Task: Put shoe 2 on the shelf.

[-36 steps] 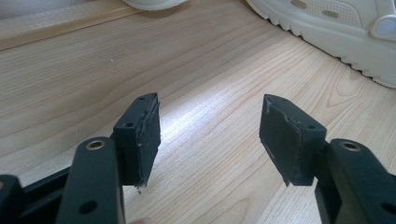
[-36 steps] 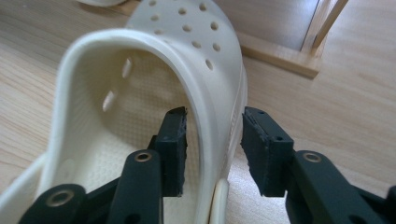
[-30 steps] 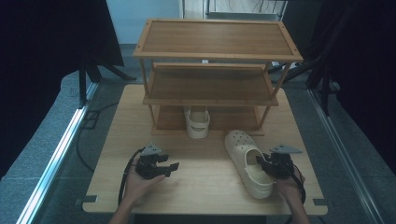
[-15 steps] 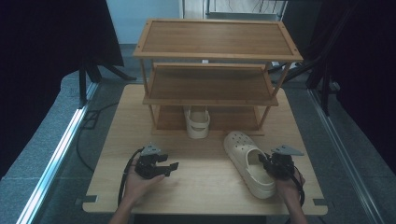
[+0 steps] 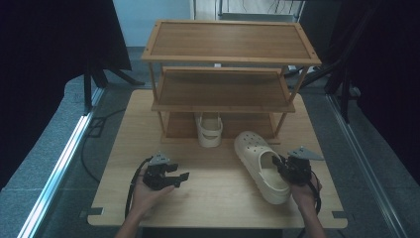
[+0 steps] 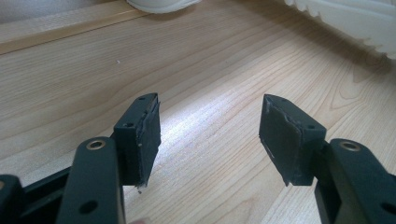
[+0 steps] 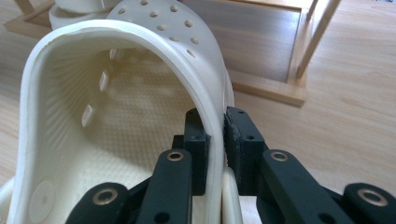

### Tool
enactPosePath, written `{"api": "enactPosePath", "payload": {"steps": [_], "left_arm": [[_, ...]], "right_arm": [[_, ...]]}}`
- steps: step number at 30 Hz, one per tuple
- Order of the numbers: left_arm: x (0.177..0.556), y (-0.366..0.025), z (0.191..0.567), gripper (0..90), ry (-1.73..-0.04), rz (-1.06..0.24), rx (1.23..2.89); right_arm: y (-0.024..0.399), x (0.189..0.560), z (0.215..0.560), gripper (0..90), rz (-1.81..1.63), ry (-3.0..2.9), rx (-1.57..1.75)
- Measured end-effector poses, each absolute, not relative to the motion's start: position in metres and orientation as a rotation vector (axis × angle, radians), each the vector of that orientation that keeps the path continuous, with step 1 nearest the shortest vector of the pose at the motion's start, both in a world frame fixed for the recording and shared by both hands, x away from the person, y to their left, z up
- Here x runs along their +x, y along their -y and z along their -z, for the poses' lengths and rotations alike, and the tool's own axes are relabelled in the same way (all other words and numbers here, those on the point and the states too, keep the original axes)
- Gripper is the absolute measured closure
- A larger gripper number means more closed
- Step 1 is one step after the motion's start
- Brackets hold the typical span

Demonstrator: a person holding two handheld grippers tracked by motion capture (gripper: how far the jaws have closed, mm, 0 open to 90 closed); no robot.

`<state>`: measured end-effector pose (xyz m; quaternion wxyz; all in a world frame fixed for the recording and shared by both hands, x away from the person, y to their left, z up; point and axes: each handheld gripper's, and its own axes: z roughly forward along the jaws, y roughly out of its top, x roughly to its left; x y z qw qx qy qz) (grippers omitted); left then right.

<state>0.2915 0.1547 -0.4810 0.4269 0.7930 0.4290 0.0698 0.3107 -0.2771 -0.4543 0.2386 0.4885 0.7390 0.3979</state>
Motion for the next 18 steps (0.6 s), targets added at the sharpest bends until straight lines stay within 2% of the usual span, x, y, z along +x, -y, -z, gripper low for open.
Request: {"api": "enactPosePath", "payload": {"steps": [18], "left_arm": [[0.293, -0.157, 0.483, 39.0, -1.073, -0.167, 1.981]], "right_arm": [[0.245, 0.357, 0.448, 79.6, -1.07, -1.937, 1.37]]}}
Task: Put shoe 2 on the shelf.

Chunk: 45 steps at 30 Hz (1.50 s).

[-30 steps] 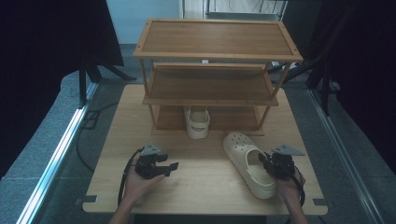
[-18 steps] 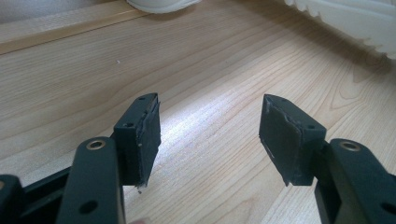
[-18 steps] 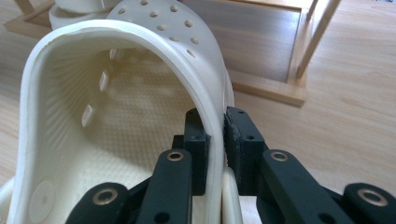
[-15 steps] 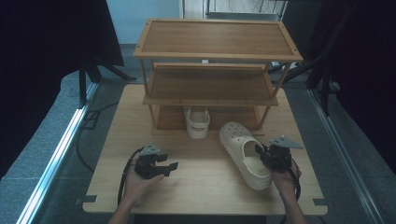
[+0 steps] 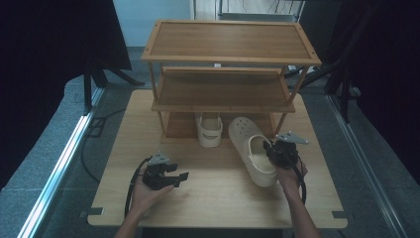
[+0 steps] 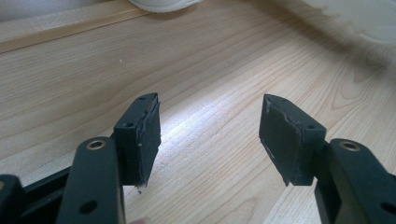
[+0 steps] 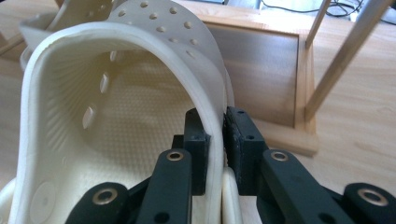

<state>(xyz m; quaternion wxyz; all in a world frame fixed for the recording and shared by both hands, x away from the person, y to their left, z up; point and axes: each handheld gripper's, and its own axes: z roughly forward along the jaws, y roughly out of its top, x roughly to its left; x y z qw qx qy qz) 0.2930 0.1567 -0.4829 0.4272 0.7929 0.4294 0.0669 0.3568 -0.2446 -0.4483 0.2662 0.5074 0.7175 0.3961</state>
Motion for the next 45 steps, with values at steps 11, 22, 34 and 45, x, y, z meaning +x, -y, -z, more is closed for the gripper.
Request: {"api": "enactPosePath", "payload": {"steps": [11, 22, 34, 45], "left_arm": [[0.293, -0.159, 0.483, 39.1, -1.076, -0.166, 1.977], [0.292, -0.159, 0.482, 39.0, -1.061, -0.161, 1.973], [0.293, -0.16, 0.482, 39.1, -1.07, -0.158, 1.968], [0.292, -0.158, 0.483, 39.3, -1.077, -0.162, 1.977]], "right_arm": [[0.22, 0.387, 0.453, 79.4, -1.054, -1.89, 1.376], [0.201, 0.413, 0.461, 79.0, -1.016, -1.835, 1.422], [0.186, 0.439, 0.472, 76.2, -0.998, -1.782, 1.465], [0.179, 0.445, 0.476, 70.4, -1.052, -1.777, 1.496]]}}
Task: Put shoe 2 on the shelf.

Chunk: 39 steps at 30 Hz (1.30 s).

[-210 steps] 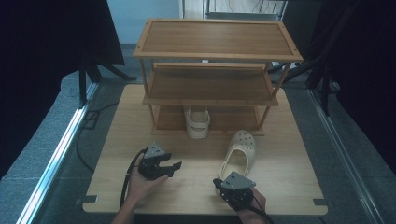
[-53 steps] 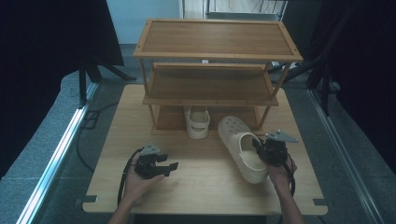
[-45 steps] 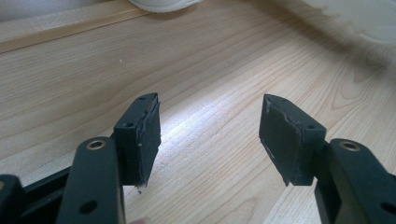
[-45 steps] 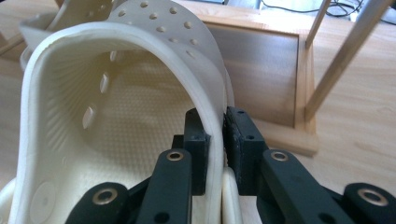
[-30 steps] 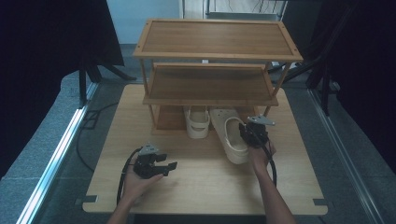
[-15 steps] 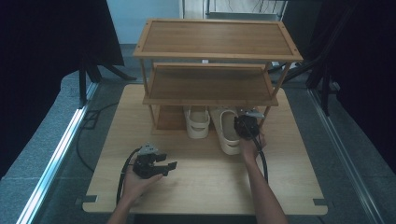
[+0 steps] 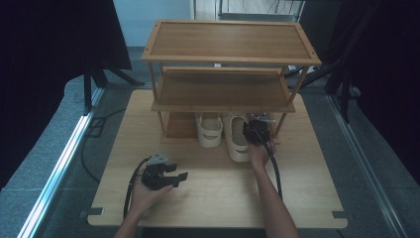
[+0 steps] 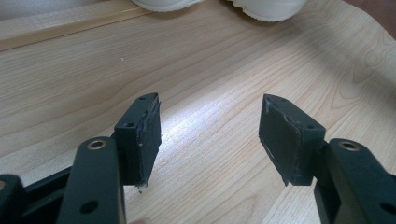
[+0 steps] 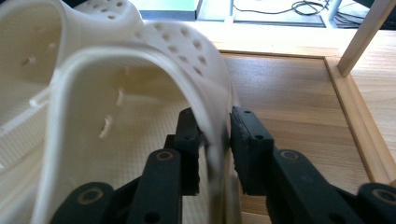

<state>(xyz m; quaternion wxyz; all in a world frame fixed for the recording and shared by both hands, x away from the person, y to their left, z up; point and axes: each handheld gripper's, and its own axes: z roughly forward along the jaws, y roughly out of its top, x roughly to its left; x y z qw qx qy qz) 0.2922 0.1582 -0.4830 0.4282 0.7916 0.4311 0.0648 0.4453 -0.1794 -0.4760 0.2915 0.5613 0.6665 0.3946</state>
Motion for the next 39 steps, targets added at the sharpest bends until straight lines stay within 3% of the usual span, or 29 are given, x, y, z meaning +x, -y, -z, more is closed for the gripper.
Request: {"api": "enactPosePath", "payload": {"steps": [13, 39], "left_arm": [[0.291, -0.154, 0.484, 39.2, -1.071, -0.162, 1.997], [0.29, -0.15, 0.485, 39.2, -1.065, -0.155, 2.005]], "right_arm": [[0.19, 0.422, 0.472, 56.9, -1.175, -1.814, 1.452], [0.218, 0.355, 0.446, 53.9, -1.24, -1.856, 1.301]]}}
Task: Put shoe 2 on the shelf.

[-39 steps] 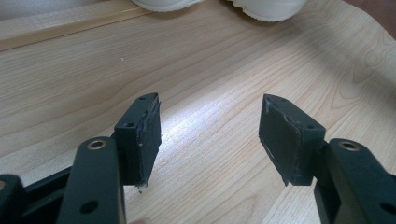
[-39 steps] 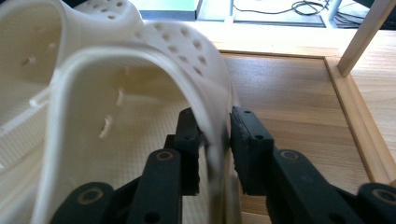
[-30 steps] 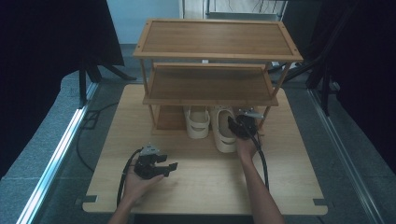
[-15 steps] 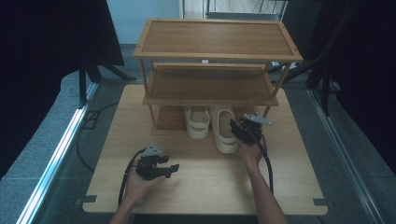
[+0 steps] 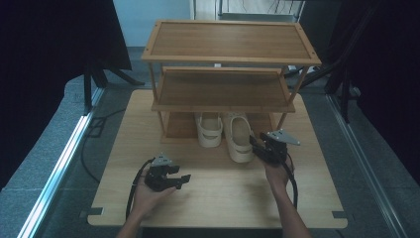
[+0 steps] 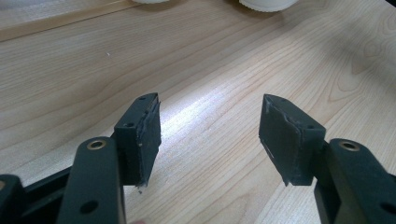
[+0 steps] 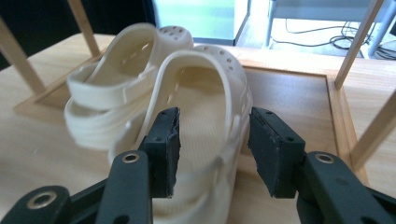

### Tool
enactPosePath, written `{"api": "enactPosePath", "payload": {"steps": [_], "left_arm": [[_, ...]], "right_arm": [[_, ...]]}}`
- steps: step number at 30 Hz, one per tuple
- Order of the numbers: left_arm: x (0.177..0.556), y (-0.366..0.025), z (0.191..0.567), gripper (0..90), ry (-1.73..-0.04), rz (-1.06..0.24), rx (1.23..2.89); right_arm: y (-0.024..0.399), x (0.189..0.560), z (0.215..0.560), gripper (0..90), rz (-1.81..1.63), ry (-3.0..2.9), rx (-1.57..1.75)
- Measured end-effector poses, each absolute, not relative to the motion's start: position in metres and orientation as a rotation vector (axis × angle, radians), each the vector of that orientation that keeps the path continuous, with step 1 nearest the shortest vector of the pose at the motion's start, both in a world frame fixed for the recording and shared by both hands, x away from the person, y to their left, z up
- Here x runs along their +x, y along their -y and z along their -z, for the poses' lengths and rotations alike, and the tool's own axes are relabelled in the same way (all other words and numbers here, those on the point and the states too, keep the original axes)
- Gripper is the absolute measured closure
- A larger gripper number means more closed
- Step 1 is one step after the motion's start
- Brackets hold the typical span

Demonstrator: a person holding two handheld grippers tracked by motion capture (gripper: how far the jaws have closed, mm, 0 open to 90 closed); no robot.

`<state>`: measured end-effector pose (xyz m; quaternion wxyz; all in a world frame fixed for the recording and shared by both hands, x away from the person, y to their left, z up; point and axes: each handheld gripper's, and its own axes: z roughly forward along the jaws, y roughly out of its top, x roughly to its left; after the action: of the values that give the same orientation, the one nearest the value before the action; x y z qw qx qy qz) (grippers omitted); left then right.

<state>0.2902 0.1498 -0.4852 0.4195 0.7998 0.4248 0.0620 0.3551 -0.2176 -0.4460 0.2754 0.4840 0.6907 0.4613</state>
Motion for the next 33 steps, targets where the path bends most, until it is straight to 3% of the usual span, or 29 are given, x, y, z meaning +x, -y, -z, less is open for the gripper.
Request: {"api": "enactPosePath", "payload": {"steps": [10, 18, 23, 33], "left_arm": [[0.29, -0.149, 0.486, 39.2, -1.066, -0.155, 2.006], [0.29, -0.148, 0.485, 39.2, -1.061, -0.154, 2.008], [0.289, -0.147, 0.485, 39.2, -1.058, -0.151, 2.012], [0.29, -0.149, 0.485, 39.1, -1.058, -0.154, 2.01]], "right_arm": [[0.237, 0.325, 0.46, 60.2, -1.231, -1.958, 1.288], [0.234, 0.305, 0.482, 81.3, -1.144, -2.109, 1.212], [0.229, 0.308, 0.494, 87.8, -1.099, -2.15, 1.2], [0.215, 0.324, 0.505, 89.3, -1.039, -2.176, 1.186]]}}
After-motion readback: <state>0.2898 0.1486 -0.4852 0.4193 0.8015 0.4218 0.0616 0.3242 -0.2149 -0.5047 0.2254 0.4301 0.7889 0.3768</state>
